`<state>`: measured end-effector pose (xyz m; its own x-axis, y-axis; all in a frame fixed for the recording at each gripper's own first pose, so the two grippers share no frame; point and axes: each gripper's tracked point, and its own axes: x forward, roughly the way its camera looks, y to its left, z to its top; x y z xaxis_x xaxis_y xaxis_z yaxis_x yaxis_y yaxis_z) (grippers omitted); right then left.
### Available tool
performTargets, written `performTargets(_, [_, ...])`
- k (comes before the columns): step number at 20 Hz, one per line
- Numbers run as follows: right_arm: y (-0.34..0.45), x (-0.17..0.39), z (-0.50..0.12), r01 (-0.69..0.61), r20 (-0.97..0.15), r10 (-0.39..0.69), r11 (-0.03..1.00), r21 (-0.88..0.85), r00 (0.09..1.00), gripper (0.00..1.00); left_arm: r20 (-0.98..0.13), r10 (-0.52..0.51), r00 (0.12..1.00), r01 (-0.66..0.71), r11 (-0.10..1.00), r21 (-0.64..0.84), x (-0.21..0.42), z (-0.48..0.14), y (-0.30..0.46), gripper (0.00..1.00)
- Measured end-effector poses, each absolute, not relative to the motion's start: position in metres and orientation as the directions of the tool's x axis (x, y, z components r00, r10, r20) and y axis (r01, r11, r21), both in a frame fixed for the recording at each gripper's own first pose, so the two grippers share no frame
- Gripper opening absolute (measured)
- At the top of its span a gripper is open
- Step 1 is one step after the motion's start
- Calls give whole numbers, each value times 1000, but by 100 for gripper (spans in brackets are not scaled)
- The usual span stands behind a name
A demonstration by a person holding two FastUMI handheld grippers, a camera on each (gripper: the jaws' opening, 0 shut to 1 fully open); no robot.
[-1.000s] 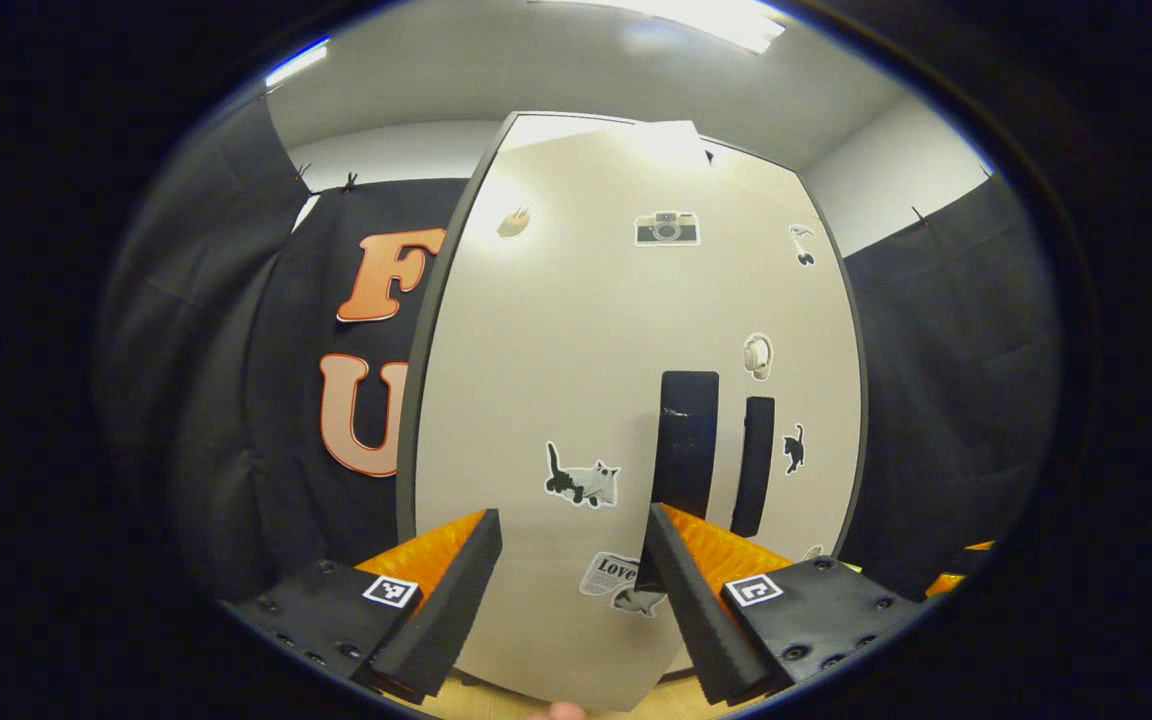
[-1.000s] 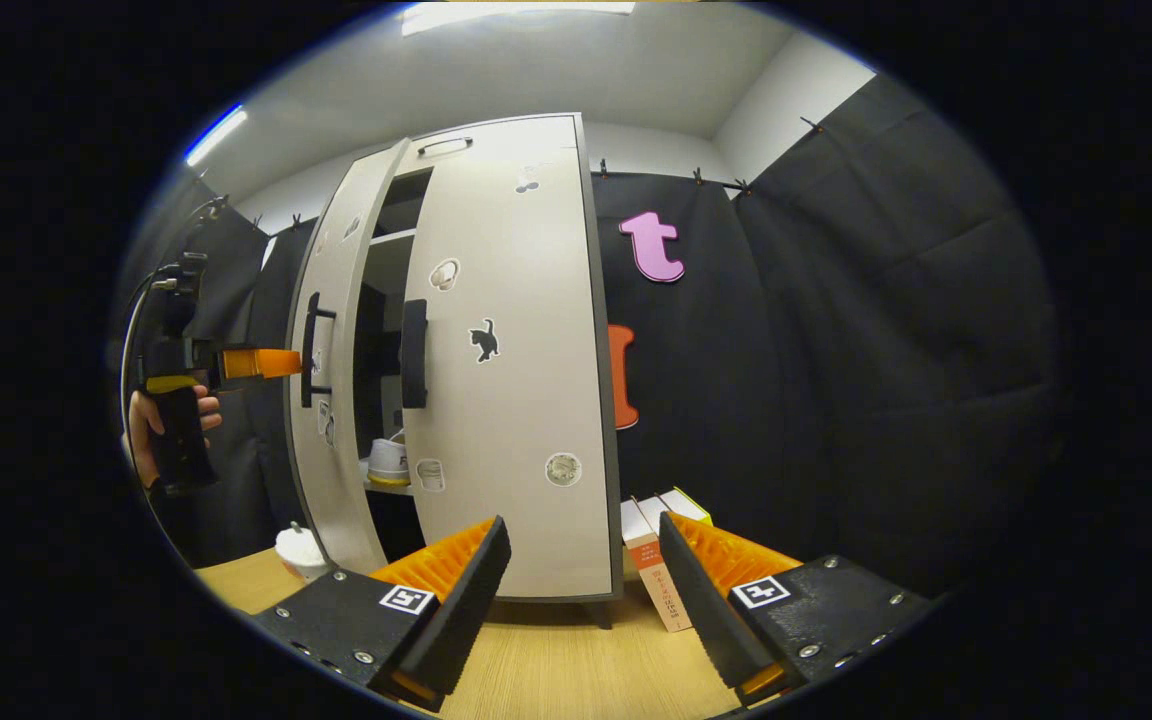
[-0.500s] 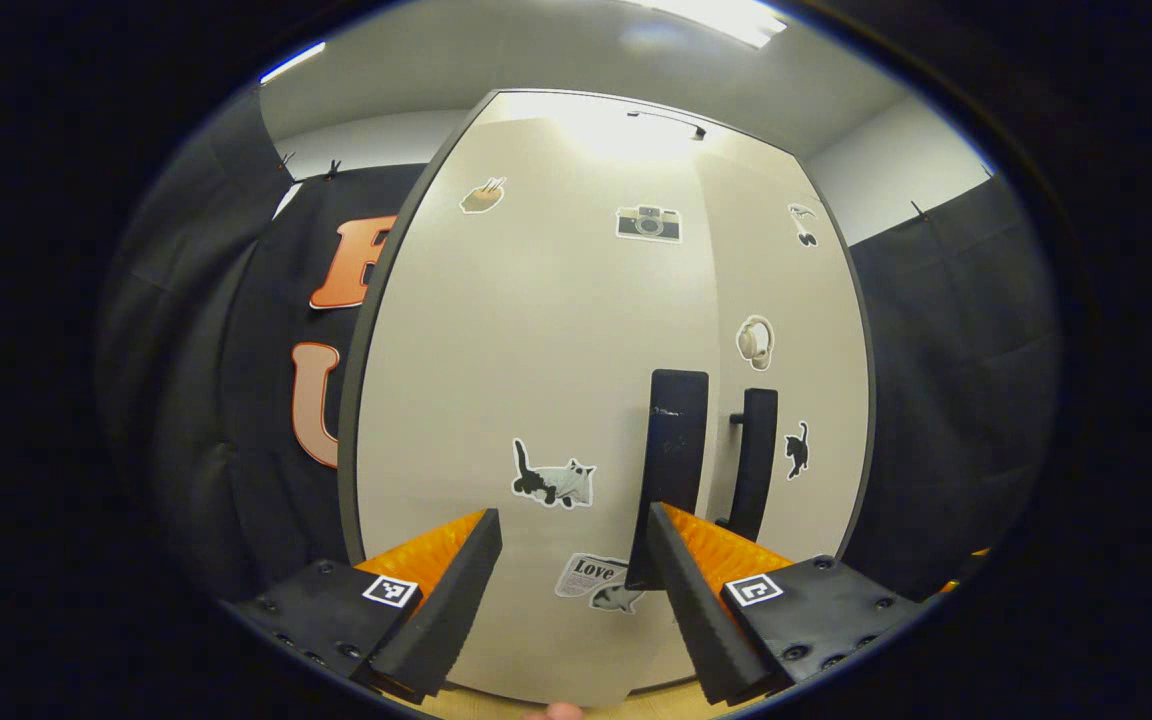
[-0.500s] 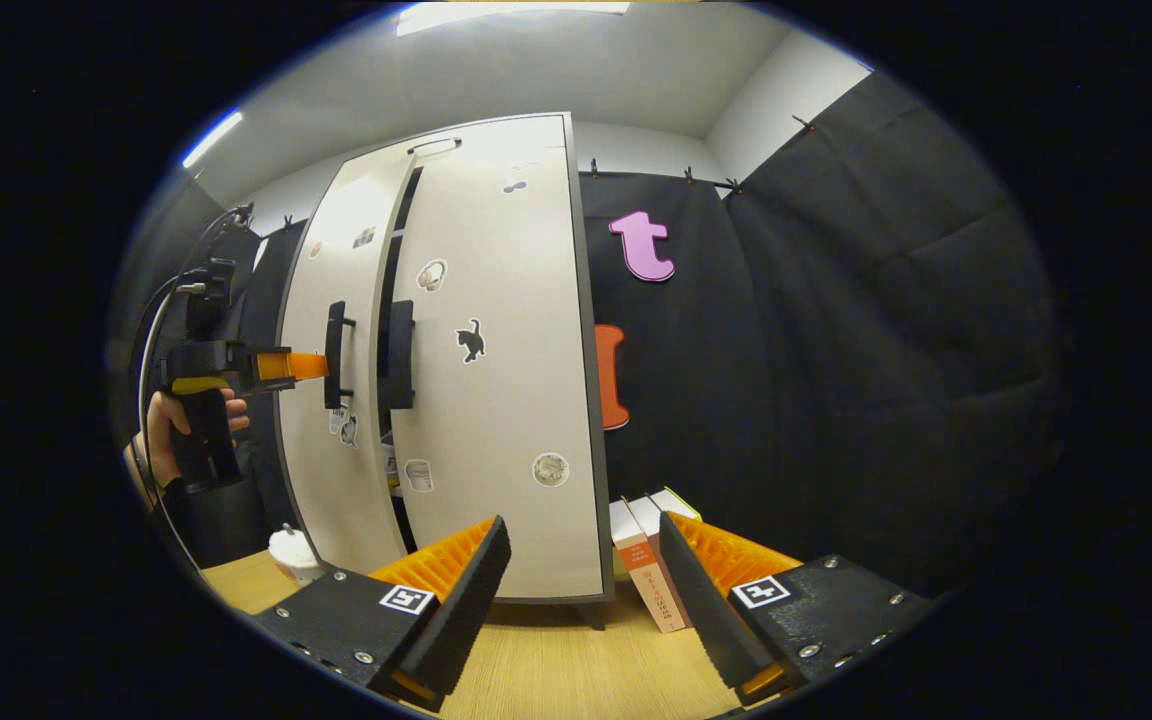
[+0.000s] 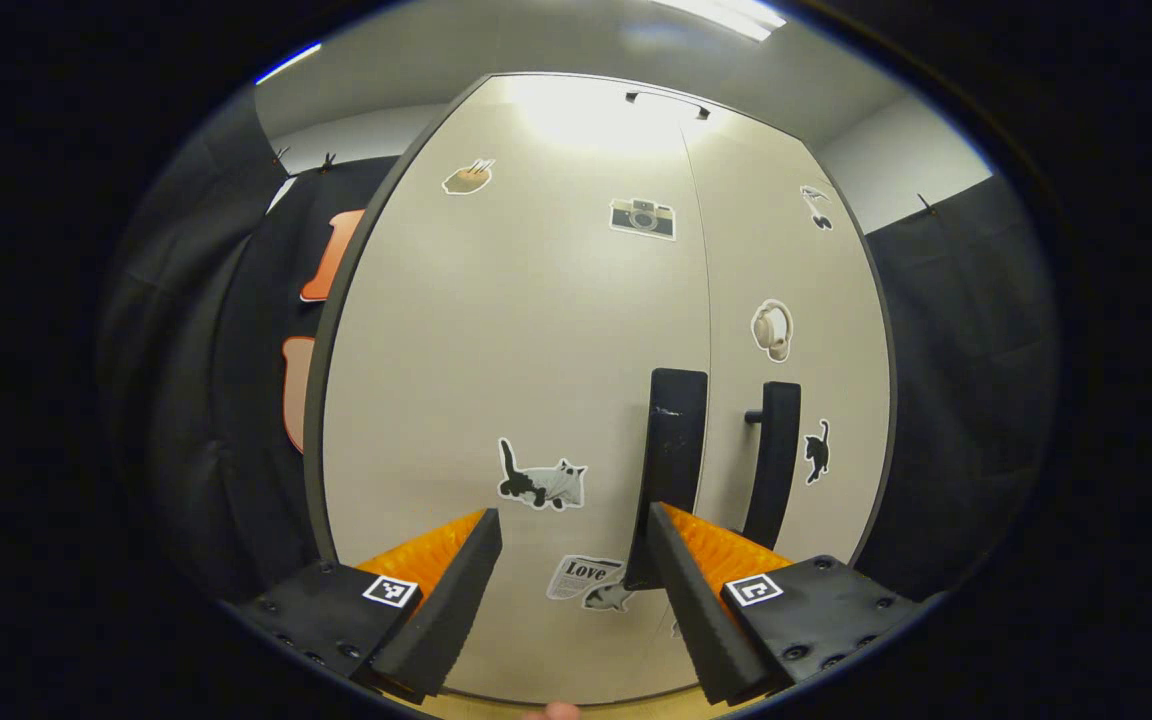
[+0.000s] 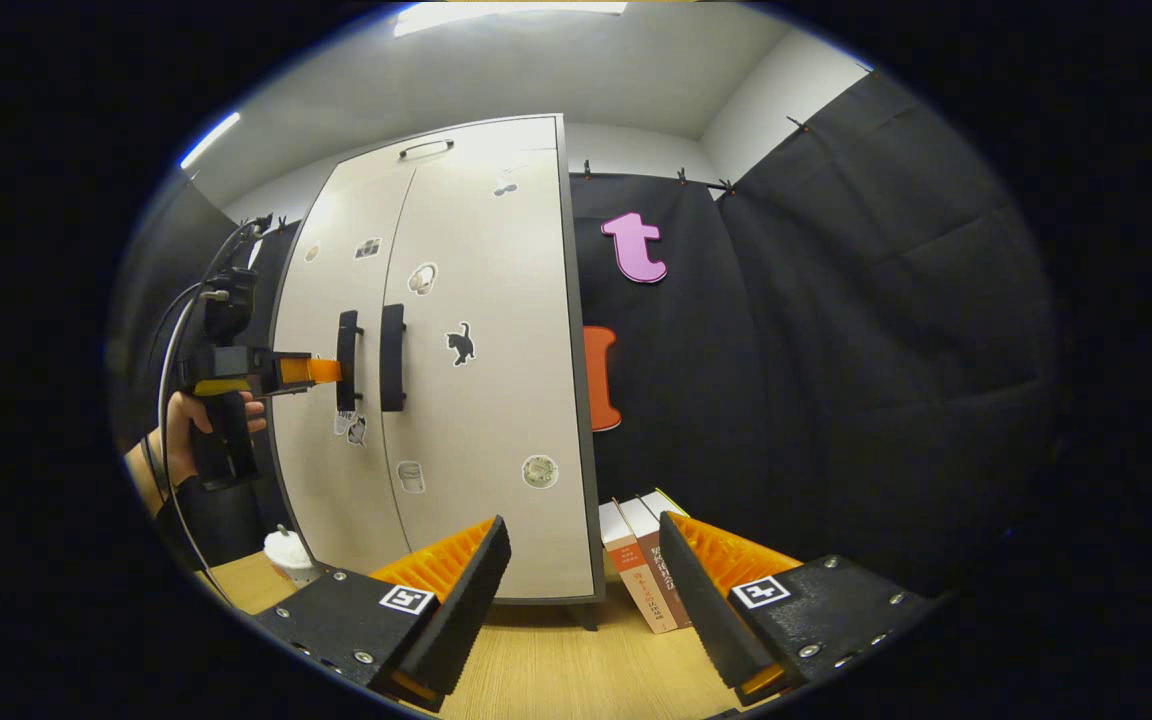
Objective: Grab one shoe with the right hand and put it into the shoe cabinet, grab the other shoe with the left hand and put it into the shoe cabinet; then close the right door with the right hand and the left door with the left hand.
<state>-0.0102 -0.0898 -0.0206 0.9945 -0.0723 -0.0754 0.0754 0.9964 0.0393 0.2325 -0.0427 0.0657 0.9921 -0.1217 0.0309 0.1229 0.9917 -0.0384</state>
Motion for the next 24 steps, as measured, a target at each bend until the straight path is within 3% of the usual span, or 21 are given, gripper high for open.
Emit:
performTargets(7, [-84, -14, -21, 58, -82, -54, 997, 47, 995, 92, 49, -102, 994, 106, 991, -82, 213, 73, -33, 96])
performTargets(15, [-65, -14, -17, 4, -77, -1, 999, 45, 997, 93, 102, -78, 992, 80, 997, -14, 112, 80, -18, 96])
performTargets(24, [-31, -29, -18, -43, -45, 46, 997, 57, 998, 92, 85, -14, 996, 13, 1000, 9, 25, 27, -14, 96])
